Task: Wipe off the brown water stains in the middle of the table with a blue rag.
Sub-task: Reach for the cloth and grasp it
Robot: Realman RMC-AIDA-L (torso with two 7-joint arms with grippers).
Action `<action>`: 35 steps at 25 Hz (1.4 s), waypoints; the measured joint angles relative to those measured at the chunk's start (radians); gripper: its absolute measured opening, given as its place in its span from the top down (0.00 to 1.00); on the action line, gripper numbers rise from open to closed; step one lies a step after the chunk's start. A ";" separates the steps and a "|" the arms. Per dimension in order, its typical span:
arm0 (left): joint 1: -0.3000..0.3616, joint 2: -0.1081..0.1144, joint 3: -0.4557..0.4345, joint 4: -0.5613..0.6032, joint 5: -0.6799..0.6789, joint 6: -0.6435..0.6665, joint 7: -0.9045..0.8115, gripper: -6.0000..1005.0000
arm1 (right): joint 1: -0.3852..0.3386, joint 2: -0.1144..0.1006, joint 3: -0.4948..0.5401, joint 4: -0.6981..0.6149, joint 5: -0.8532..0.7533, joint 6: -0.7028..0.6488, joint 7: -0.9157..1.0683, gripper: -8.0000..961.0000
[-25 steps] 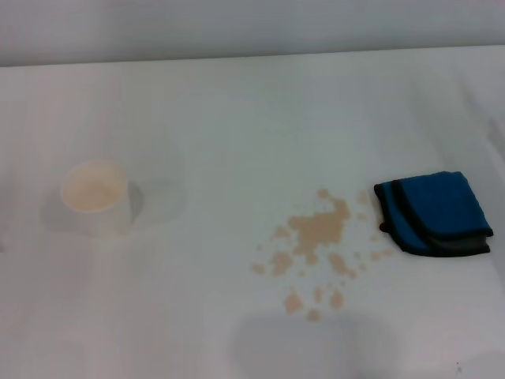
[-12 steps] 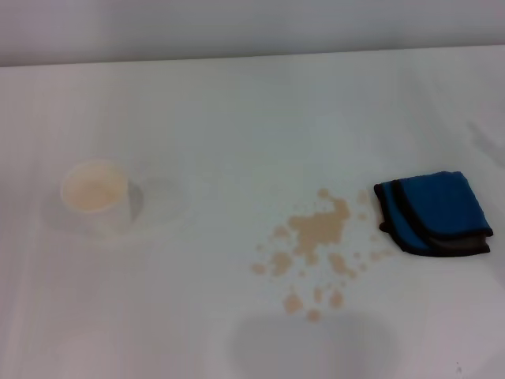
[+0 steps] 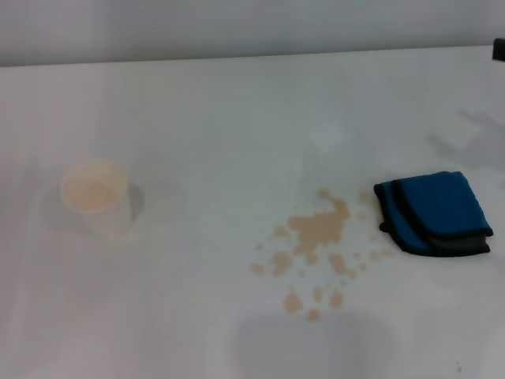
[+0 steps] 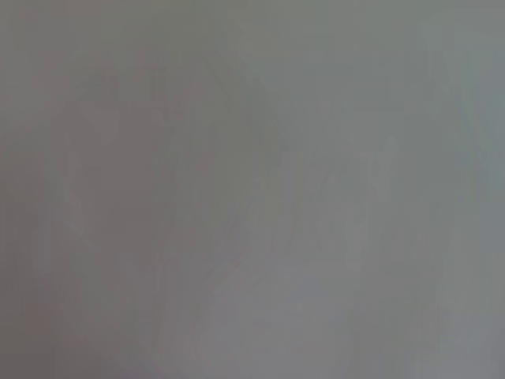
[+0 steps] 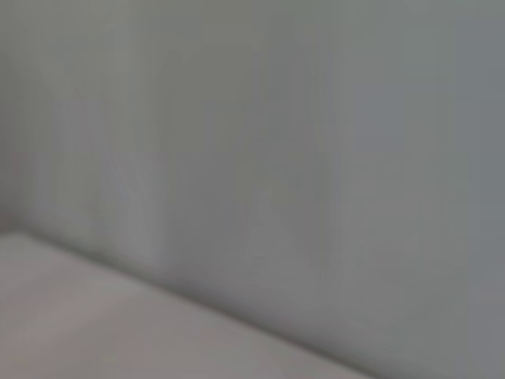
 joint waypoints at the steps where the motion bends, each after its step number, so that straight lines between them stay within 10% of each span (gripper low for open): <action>1: -0.004 0.000 0.000 -0.001 0.000 0.006 0.000 0.12 | 0.010 0.000 -0.006 -0.046 -0.043 0.022 0.053 0.09; 11: -0.041 0.001 0.009 -0.001 0.002 0.039 0.000 0.12 | 0.150 0.007 -0.220 -0.323 -0.436 0.238 0.430 0.09; 35: -0.065 -0.003 0.011 -0.003 0.054 0.109 0.005 0.12 | 0.367 0.025 -0.782 0.146 -0.880 0.103 0.666 0.10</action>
